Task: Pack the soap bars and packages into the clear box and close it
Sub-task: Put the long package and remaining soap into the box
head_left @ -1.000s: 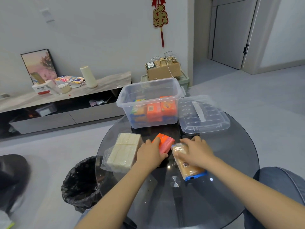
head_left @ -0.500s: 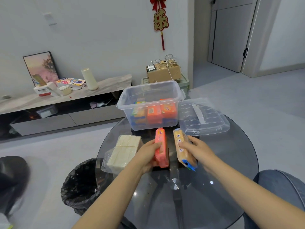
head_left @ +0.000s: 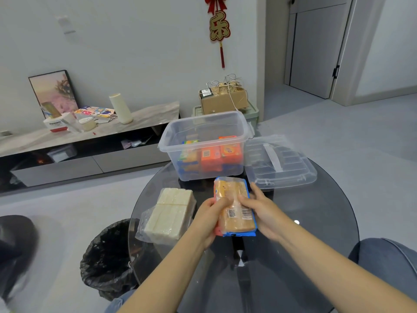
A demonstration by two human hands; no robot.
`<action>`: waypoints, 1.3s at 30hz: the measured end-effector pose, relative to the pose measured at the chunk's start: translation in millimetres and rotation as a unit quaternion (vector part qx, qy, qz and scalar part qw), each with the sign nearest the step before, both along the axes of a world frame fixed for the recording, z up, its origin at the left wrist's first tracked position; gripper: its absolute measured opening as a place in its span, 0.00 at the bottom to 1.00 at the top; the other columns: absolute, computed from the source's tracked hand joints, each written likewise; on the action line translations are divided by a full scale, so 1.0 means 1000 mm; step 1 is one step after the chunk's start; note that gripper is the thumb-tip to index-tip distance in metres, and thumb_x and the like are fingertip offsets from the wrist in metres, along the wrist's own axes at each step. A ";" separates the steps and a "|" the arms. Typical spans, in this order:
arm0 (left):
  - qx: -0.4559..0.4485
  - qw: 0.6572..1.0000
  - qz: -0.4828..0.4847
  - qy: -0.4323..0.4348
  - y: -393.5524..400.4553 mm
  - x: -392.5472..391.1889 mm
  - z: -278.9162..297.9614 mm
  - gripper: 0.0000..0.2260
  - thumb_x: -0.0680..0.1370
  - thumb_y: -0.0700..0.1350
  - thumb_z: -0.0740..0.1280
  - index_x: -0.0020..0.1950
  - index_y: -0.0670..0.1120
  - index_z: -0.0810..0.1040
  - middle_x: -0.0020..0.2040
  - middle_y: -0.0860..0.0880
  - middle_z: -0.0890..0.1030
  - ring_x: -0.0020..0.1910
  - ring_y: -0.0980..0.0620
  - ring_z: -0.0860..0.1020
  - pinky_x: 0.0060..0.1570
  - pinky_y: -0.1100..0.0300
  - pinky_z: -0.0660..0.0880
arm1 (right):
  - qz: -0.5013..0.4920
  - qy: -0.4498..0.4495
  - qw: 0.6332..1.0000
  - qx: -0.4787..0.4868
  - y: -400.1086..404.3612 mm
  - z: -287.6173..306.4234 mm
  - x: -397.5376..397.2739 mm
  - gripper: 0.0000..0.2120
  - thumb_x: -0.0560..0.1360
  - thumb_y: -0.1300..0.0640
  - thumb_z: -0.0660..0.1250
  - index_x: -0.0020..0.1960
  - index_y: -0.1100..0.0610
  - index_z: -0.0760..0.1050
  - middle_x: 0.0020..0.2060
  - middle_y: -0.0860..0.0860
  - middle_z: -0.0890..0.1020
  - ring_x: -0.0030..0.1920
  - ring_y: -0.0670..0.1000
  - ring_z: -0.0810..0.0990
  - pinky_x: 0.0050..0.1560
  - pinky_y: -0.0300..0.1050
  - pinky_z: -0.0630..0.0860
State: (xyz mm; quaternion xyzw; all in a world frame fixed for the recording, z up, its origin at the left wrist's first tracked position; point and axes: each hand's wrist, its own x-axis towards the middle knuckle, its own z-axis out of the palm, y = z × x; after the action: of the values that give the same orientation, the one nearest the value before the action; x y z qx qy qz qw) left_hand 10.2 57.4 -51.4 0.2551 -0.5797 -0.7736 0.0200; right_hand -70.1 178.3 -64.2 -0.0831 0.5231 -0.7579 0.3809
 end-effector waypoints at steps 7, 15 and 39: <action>-0.038 0.994 0.020 0.102 -0.013 -0.021 0.032 0.12 0.77 0.46 0.66 0.59 0.45 0.79 0.53 0.42 0.85 0.52 0.45 0.83 0.47 0.54 0.81 | 0.073 0.100 0.992 0.019 -0.011 0.043 -0.031 0.15 0.72 0.50 0.68 0.56 0.54 0.79 0.50 0.55 0.86 0.51 0.54 0.84 0.56 0.51 0.79; -0.175 0.974 0.045 0.134 -0.061 -0.084 0.114 0.10 0.76 0.51 0.65 0.49 0.47 0.81 0.43 0.48 0.87 0.39 0.52 0.85 0.32 0.62 0.79 | 0.007 0.200 0.978 0.057 -0.057 0.128 -0.081 0.13 0.76 0.46 0.63 0.51 0.54 0.79 0.47 0.54 0.86 0.46 0.54 0.85 0.52 0.51 0.80; -0.270 0.936 -0.079 -0.211 -0.118 -0.224 0.091 0.08 0.78 0.42 0.64 0.40 0.42 0.74 0.36 0.45 0.73 0.32 0.51 0.71 0.41 0.58 0.70 | 0.083 0.365 0.809 0.454 -0.139 0.137 -0.180 0.17 0.76 0.64 0.56 0.29 0.56 0.61 0.29 0.51 0.65 0.28 0.47 0.63 0.28 0.36 0.63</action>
State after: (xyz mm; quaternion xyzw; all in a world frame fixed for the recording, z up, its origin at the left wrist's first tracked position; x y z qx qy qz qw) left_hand -213.6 -60.8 39.7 0.3514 -0.7756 -0.5155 -0.0960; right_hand -249.8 38.9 72.8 -0.2144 0.8991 -0.3136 0.2174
